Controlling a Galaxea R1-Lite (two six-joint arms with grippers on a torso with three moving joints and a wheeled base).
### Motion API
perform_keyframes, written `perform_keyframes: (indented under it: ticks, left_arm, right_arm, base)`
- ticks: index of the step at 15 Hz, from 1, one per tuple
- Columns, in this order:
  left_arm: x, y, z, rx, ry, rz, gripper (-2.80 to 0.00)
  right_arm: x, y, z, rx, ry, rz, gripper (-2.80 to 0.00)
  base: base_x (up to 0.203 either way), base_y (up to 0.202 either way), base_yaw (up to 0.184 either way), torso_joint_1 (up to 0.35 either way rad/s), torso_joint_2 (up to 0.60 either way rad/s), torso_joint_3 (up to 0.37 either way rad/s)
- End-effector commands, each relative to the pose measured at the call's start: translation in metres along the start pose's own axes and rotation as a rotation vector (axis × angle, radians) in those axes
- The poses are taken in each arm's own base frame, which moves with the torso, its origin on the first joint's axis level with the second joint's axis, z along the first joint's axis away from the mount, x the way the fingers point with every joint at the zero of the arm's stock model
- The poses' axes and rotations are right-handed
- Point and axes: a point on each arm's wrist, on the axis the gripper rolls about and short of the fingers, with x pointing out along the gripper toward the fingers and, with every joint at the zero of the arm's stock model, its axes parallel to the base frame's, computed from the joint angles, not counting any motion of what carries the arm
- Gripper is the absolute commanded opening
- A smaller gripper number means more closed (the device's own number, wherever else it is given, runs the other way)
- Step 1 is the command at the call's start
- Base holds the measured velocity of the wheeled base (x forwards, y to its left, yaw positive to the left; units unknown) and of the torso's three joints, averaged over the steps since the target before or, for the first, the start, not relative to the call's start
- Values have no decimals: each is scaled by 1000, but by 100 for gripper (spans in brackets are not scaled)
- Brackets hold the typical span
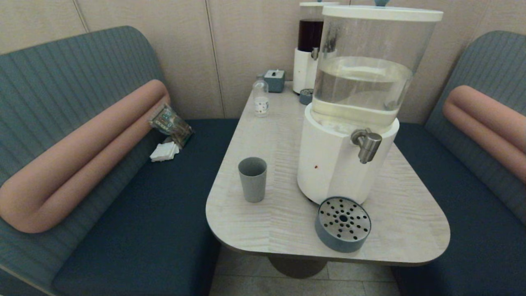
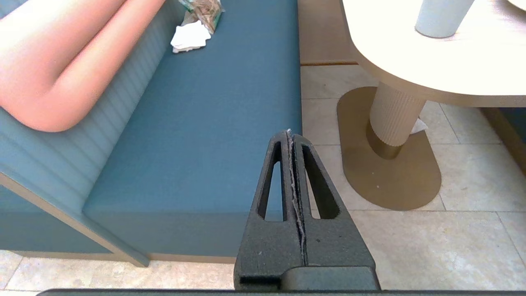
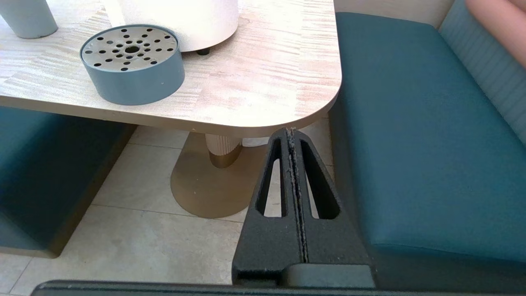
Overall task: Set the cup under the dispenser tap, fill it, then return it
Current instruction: Pick up the cup
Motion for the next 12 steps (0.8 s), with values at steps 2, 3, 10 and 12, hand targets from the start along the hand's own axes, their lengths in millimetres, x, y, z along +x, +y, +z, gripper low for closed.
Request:
perform_keyframes:
  ticks: [2, 3, 10, 12]
  left_arm:
    - [0, 0, 0, -5, 7, 2, -280]
    - [0, 0, 0, -4, 5, 1, -280]
    - [6, 6, 147, -106, -114, -88, -280]
    - [48, 6, 193, -175, -41, -204, -280]
  right_arm:
    - [0, 0, 0, -1, 1, 1, -280]
    - [0, 0, 0, 0, 1, 1, -280]
    - [0, 0, 0, -1, 1, 1, -280]
    - [0, 0, 0, -1, 1, 1, -280]
  base:
    - [0, 0, 0, 0, 0, 0]
    - [0, 0, 0, 0, 0, 0]
    - [0, 0, 0, 0, 0, 0]
    - [0, 0, 0, 0, 0, 0]
